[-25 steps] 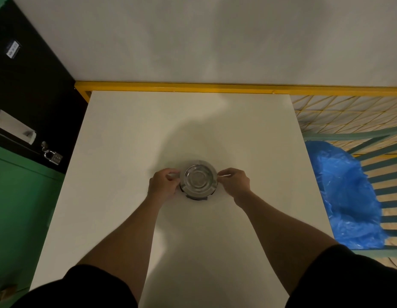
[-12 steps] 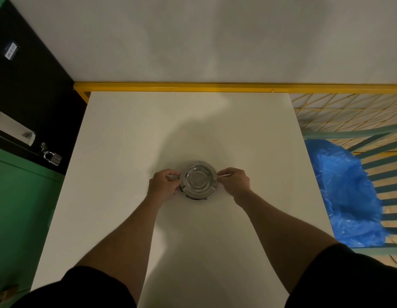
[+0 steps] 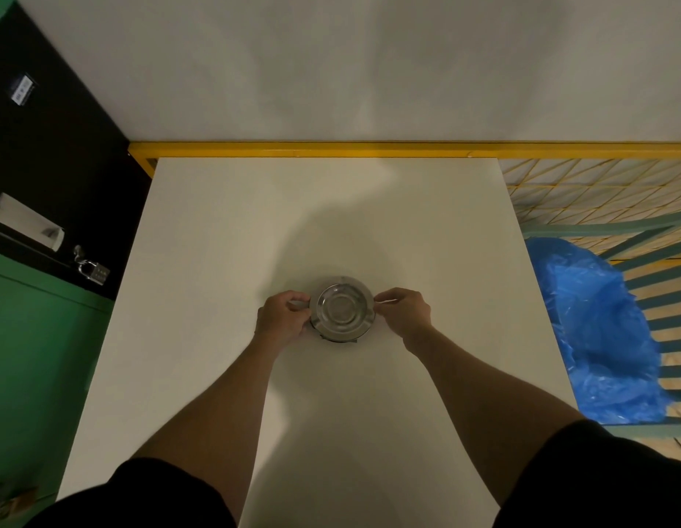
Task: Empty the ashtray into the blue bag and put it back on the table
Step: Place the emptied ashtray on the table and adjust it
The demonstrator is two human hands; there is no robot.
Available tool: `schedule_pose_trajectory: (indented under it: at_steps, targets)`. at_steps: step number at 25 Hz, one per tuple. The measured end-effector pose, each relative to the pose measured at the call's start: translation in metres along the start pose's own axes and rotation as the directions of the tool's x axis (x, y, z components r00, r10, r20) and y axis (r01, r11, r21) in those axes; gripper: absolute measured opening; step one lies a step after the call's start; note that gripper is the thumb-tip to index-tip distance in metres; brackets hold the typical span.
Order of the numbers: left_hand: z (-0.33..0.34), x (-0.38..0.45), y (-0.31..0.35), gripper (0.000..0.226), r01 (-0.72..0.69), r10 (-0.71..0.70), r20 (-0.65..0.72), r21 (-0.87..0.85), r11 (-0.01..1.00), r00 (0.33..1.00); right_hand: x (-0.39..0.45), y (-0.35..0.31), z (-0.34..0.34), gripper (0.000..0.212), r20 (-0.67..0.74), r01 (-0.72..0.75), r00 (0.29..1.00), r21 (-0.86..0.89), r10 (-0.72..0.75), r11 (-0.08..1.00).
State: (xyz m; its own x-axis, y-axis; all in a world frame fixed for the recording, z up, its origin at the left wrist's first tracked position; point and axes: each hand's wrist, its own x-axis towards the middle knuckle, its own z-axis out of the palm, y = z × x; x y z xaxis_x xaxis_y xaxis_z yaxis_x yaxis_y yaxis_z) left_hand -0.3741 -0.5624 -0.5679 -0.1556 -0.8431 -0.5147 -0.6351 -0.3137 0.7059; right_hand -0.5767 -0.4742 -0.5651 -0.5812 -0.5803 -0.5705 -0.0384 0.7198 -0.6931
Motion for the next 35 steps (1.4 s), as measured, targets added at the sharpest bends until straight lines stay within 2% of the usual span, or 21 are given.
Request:
schedule_pose_trajectory:
  at_steps: [14, 35]
  targets:
    - [0.0005, -0.0003, 0.0003, 0.02, 0.008, -0.008, -0.017, 0.005, 1.0, 1.0, -0.0018, -0.0009, -0.0007, 0.017, 0.009, 0.0, 1.0, -0.009, 0.0, 1.0]
    - [0.0007, -0.0018, 0.0009, 0.019, 0.017, -0.017, -0.01, -0.015, 1.0, 1.0, -0.0009, 0.0002, -0.001, 0.019, 0.008, 0.007, 1.0, -0.018, -0.006, 1.0]
